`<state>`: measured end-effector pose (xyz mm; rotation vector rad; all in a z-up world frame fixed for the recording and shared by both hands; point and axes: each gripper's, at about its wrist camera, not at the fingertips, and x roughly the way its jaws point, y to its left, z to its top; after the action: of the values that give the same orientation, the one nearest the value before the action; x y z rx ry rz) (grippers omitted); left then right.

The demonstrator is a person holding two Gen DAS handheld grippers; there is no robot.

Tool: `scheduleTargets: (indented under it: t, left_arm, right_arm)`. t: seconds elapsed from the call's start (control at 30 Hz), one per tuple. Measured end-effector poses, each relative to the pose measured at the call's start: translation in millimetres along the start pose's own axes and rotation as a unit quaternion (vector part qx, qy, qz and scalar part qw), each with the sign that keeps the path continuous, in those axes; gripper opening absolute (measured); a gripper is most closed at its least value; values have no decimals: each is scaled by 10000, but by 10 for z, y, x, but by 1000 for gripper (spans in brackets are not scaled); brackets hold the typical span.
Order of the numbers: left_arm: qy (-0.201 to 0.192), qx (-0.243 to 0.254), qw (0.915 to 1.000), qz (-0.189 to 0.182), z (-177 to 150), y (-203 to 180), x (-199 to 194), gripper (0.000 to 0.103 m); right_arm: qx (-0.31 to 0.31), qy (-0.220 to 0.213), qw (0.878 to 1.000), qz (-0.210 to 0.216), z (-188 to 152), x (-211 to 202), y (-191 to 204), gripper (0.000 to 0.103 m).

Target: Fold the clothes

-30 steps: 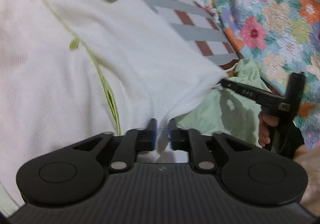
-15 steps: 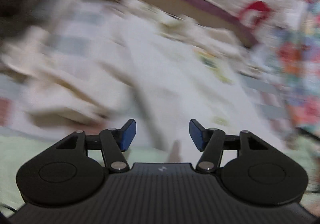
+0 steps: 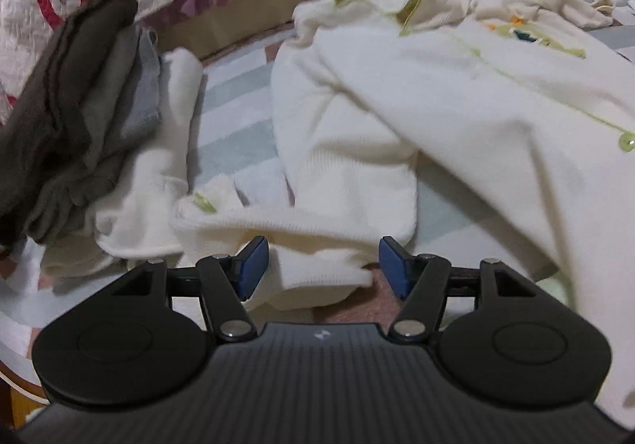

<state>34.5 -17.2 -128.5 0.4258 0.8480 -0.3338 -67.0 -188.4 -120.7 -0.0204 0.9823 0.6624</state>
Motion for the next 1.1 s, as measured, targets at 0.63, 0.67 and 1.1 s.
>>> scheduleTargets:
  t: [0.63, 0.67, 1.1]
  left_arm:
    - [-56, -168, 9978, -646, 8, -85, -2, 66]
    - [20, -154, 9979, -622, 11, -109, 46, 66]
    - [234, -754, 9927, -916, -25, 95, 126, 64]
  right_arm:
    - [369, -694, 9952, -581, -17, -521, -439, 9]
    - [178, -537, 9972, -484, -14, -452, -347, 9]
    - [-1522, 549, 9868, 40, -377, -200, 285, 54]
